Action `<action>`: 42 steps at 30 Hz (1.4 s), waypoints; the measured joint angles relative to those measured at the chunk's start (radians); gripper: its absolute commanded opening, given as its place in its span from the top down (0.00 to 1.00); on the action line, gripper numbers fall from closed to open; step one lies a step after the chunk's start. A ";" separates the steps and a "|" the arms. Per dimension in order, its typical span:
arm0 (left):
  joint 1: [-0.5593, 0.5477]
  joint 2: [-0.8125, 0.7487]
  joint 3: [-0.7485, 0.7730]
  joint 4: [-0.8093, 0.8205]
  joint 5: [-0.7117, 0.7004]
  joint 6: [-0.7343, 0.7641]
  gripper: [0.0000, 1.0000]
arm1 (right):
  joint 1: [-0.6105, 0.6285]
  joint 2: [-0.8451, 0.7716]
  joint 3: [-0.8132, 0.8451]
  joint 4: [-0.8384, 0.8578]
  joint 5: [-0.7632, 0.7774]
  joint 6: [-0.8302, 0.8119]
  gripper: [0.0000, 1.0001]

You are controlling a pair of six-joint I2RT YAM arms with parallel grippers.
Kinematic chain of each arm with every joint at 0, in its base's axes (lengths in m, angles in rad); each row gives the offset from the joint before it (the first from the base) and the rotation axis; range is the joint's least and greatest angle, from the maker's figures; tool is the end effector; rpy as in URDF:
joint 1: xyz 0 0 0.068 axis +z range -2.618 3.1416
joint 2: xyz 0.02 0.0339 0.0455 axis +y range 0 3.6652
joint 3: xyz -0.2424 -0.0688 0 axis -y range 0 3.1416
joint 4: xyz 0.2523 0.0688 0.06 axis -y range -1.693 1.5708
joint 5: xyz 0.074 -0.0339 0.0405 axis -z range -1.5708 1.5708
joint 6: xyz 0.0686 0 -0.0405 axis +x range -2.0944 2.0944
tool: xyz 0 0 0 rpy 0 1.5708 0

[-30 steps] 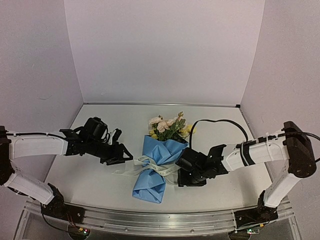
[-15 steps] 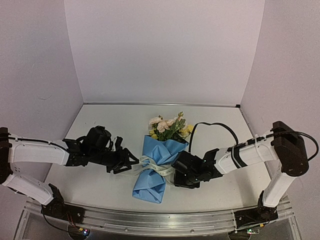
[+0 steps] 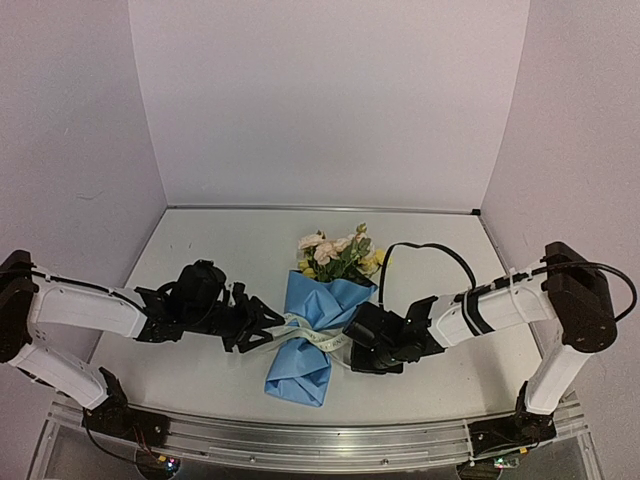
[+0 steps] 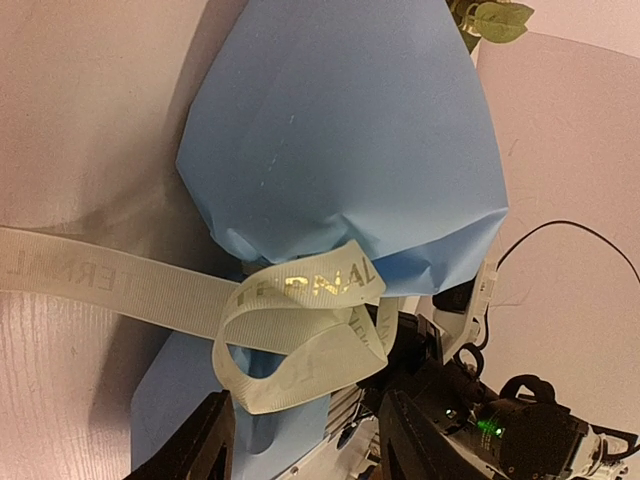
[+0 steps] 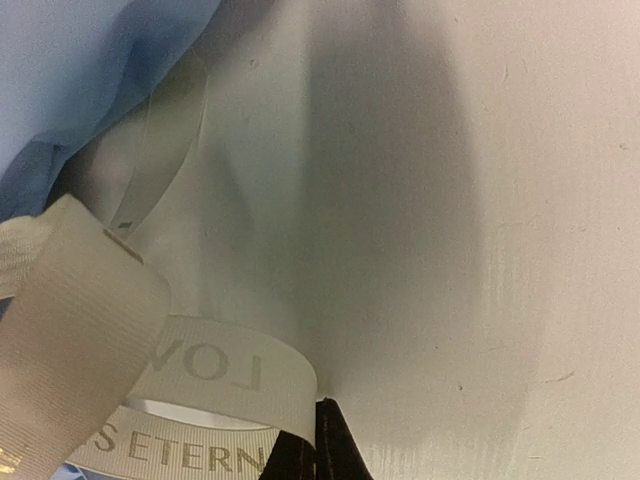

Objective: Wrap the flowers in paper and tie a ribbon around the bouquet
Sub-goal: Adjust the ribbon on the folded bouquet.

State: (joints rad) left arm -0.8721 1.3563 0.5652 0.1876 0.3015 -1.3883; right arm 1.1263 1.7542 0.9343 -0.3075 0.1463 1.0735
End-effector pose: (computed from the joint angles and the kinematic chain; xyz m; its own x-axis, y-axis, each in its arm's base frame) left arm 0.1795 -0.2453 0.1339 -0.9399 -0.3410 0.0163 -0.1978 0.5048 -0.8403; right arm 0.1557 0.3036 0.0802 -0.9467 0.0345 -0.3204 -0.0719 0.9466 0.3142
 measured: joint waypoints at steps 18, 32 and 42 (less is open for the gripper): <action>-0.011 -0.071 -0.025 -0.064 -0.014 -0.062 0.43 | 0.030 -0.011 0.030 -0.073 0.053 -0.047 1.00; -0.050 0.041 -0.024 0.060 -0.020 -0.173 0.50 | 0.053 -0.019 0.054 -0.112 0.077 -0.060 1.00; -0.048 0.127 -0.024 0.146 -0.046 -0.181 0.79 | 0.053 -0.019 0.054 -0.113 0.078 -0.063 1.00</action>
State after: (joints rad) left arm -0.9205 1.4832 0.5415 0.3334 0.2557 -1.5696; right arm 1.1790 1.7351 0.9879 -0.4202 0.2238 1.0107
